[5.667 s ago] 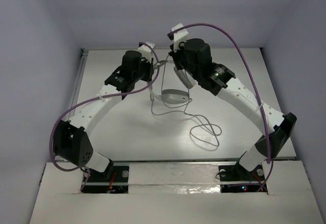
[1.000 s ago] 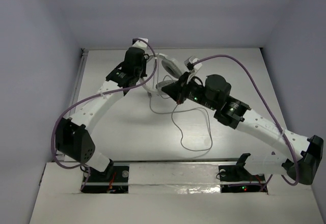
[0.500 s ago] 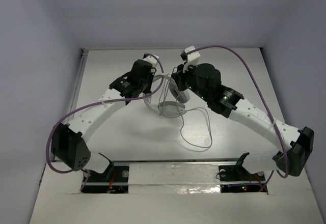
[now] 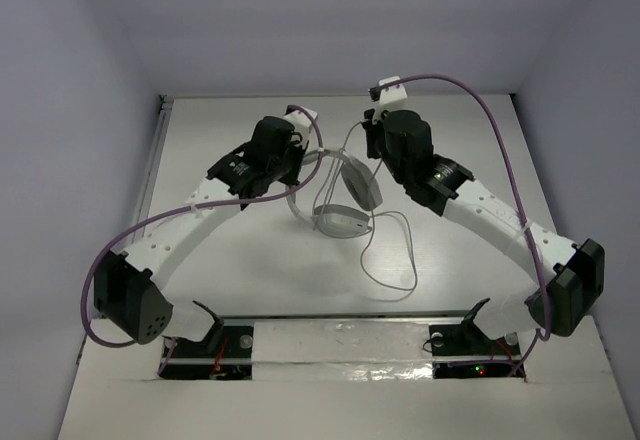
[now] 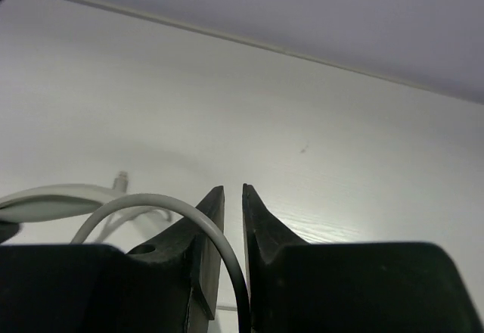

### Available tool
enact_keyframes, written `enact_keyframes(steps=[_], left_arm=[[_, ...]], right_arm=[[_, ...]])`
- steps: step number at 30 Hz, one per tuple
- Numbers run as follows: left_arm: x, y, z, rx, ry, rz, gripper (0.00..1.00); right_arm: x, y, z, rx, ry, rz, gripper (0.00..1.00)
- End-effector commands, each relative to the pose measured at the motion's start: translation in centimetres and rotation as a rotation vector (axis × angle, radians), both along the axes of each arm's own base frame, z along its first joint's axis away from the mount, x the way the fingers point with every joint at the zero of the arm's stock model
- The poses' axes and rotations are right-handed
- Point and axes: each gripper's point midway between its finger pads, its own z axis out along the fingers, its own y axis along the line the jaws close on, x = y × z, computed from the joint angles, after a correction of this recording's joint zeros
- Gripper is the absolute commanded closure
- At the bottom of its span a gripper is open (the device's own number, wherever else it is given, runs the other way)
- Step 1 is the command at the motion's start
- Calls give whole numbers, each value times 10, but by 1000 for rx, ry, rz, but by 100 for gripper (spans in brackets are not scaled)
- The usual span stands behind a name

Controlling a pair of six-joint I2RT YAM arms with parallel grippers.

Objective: Wrap the headphones

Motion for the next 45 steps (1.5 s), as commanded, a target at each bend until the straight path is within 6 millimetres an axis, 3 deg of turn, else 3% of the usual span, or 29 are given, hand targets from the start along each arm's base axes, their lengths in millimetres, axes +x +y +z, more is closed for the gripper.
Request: enact_keyframes(steps=[1,5,9,15,20,22,24,25,30,39,43,45], left_arm=[[3,-13,66,-143,-138,-42,100],[5,-13,79,-163,-163,-47,100],[-2,-19,91,-219,-165,-119,100],[-14,-20,121,-345,-175,-227,100],[-19,-18,140,-459,-172,-308,100],[-22,-18,146,-490,-163,-341,100],[-25,-20,149,-524,-156,-363,100],[-31,-25,157,-562,-155,-396,100],[-27,-21,192,-709,-167,-399,100],[-13,-9,261,-908,-221,-351,100],[7,5,280,-1002,-254,-245,100],[15,12,290,-1005,-296,-190,100]], right_arm=[[8,-24,10,-1,-49,-111,78],[6,-33,4,7,-47,-133,78],[19,-44,-15,-9,-9,-174,78],[24,-40,-34,25,21,-158,77],[24,-35,-33,79,21,-92,70],[20,-27,-40,90,39,-40,70],[21,-20,-35,134,15,0,69],[16,-10,-43,150,33,62,68],[0,30,-39,336,18,260,67],[-22,61,-92,531,135,398,67],[-37,85,-116,569,210,487,67],[-53,104,-123,565,242,551,67]])
